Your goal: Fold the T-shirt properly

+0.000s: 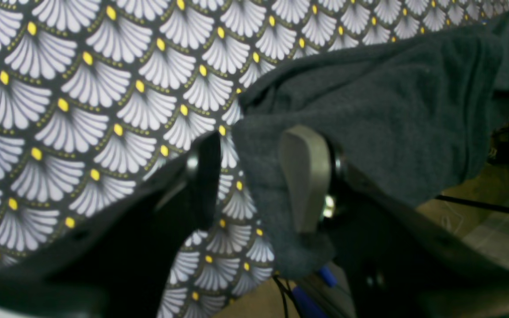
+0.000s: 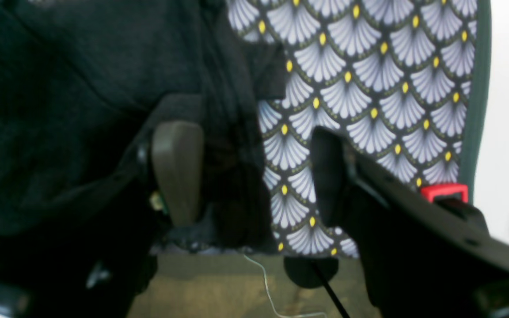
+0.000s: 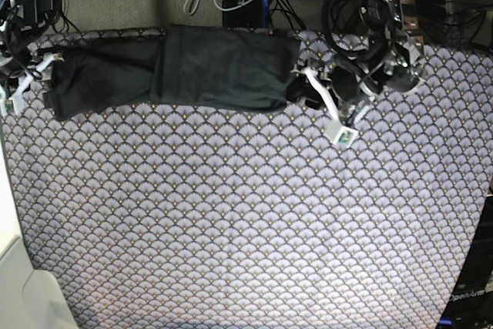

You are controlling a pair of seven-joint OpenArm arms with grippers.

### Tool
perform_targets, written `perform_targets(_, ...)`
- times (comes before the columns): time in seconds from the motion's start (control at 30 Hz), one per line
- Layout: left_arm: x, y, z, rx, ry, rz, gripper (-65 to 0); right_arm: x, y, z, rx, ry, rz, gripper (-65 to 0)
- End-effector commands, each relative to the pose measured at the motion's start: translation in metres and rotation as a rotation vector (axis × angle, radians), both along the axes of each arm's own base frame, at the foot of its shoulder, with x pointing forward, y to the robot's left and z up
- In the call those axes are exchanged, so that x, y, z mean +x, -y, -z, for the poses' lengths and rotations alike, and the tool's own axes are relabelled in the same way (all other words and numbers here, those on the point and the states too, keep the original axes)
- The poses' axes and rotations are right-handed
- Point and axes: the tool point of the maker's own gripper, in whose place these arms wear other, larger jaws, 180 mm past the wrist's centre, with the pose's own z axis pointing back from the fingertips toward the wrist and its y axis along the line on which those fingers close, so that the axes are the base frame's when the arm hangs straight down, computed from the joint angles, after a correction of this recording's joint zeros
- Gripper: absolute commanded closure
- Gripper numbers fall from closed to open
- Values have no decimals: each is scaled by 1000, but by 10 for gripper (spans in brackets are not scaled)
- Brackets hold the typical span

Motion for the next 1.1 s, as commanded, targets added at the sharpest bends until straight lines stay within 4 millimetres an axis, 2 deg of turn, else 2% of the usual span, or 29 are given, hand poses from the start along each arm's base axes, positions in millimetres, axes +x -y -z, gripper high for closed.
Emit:
perform_targets(0.0, 7, 2, -10, -16, 41, 3, -257, 12, 6, -15, -18, 49, -9, -424)
perform_targets(0.47, 7, 2, -10, -16, 39, 3, -257, 8, 12, -12, -35, -34, -2, -556)
perform_targets(0.57, 7, 2, -10, -16, 39, 3, -256, 14, 11, -9, -13, -27, 10, -560)
perform_targets(0.63, 7, 2, -10, -16, 39, 3, -256, 14, 14, 3, 25, -51, 31, -560)
perform_targets(0.77, 7, 2, -10, -16, 39, 3, -256, 10, 31, 20, 57, -107, 70, -560)
perform_targets(1.07, 7, 2, -10, -16, 41, 3, -256, 10, 16, 36, 102, -141, 55, -558)
